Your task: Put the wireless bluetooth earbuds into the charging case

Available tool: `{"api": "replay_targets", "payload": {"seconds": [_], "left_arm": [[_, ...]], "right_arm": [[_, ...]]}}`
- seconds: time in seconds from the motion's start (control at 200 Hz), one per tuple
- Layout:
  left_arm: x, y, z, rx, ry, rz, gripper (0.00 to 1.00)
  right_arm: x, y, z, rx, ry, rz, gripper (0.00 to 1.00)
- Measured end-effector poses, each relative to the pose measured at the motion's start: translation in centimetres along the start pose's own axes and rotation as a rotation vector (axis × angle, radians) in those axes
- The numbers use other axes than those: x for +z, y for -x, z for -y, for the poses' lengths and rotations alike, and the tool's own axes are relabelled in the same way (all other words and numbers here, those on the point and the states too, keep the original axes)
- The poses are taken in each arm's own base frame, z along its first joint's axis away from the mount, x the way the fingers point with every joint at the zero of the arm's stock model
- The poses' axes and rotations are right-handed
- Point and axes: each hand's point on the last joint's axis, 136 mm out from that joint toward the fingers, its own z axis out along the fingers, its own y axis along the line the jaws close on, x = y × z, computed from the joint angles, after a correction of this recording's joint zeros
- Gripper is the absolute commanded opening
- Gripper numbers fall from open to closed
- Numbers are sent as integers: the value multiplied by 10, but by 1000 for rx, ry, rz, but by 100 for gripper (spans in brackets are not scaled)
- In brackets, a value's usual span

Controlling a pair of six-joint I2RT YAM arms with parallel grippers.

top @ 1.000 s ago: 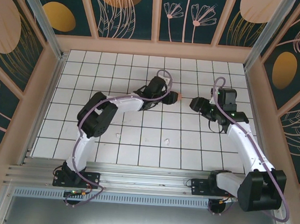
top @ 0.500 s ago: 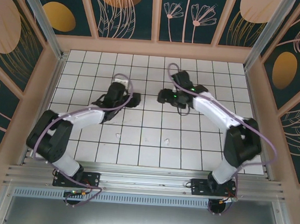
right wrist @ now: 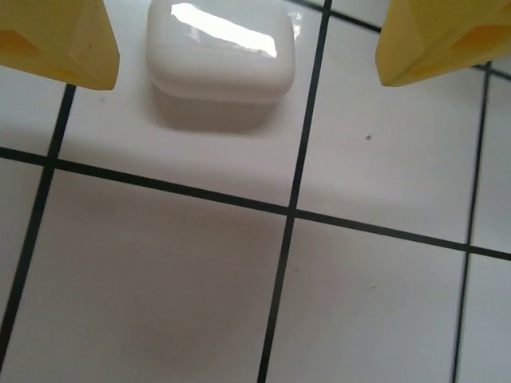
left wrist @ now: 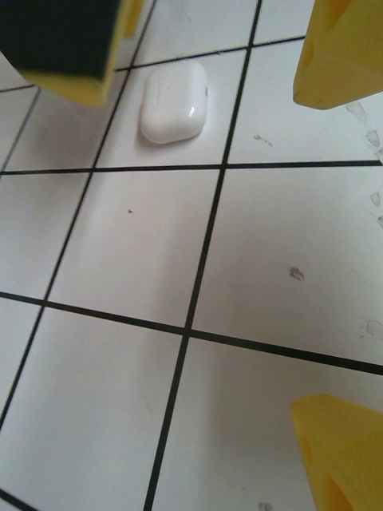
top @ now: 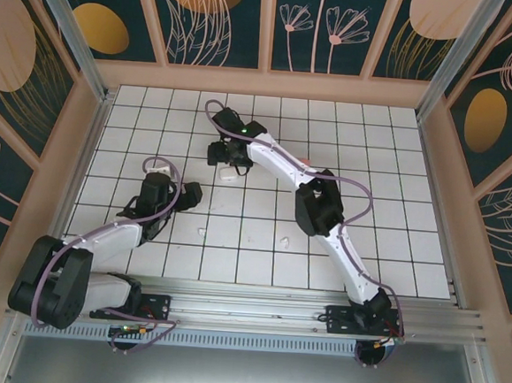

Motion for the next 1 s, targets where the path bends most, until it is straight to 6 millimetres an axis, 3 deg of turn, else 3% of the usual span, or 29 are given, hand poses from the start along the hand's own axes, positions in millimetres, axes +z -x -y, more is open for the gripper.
{"api": "replay_targets", "payload": {"seconds": [0.125, 0.325, 0.801, 1.001], "left_arm": [[-3, 9, 5, -4, -28, 29, 93], [-2, 6, 6, -4, -35, 18, 93], [1, 2, 4, -3, -33, -1, 93], [4, 1, 3, -5, -32, -12, 93]], "right_arm": [[6, -11, 14, -1, -58, -41, 86], [7, -13, 22, -4, -95, -45, 86], [15, -30, 9, -39, -95, -68, 85], [25, -39, 8, -52, -108, -85, 75]]}}
